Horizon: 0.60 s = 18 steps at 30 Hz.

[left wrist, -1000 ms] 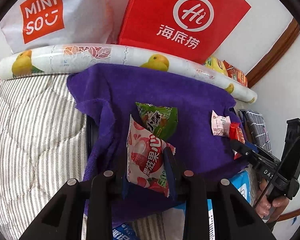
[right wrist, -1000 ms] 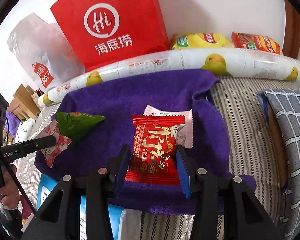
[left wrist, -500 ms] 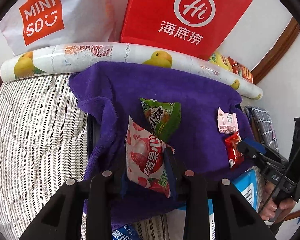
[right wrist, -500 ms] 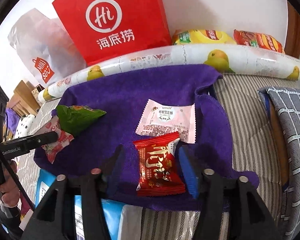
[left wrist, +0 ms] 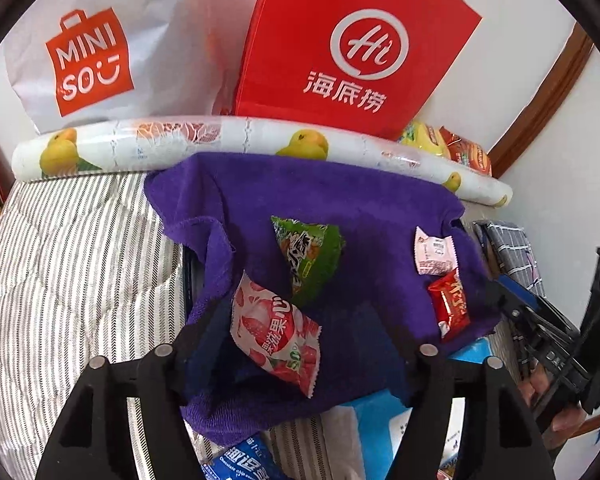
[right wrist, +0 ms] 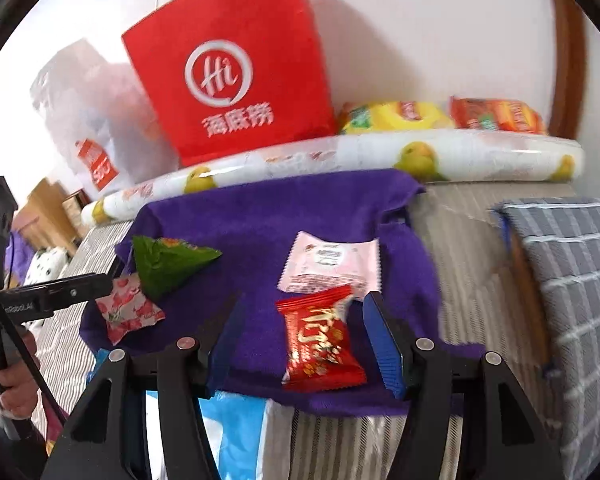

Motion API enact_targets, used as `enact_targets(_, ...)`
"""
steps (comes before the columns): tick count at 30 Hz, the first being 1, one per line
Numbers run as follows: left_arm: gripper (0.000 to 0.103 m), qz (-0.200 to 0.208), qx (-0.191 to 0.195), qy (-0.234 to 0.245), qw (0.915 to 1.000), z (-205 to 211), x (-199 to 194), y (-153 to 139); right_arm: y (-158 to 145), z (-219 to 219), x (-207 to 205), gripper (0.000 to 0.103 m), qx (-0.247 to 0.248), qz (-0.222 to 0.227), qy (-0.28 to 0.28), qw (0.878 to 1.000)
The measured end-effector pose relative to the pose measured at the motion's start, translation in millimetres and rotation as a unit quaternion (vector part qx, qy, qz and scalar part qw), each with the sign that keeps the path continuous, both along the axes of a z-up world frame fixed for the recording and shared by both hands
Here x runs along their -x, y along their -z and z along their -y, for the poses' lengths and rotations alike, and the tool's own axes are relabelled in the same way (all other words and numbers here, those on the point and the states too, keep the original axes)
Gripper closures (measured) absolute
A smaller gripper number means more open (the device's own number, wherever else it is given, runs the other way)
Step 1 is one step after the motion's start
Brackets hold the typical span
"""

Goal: Organize snacks
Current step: 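Move both open grippers back to the snack pile on the bed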

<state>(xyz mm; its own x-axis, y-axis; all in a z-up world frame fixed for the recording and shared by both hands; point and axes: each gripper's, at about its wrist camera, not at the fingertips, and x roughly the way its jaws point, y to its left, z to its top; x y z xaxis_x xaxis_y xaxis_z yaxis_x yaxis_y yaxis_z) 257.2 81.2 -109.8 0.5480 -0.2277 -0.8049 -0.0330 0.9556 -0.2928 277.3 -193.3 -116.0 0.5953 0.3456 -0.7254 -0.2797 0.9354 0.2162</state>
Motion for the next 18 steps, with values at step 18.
enact_targets(18, 0.030, 0.029, 0.013, -0.009, 0.9994, -12, 92, -36, -13, 18, 124, 0.035, 0.003, -0.038, -0.015, 0.999)
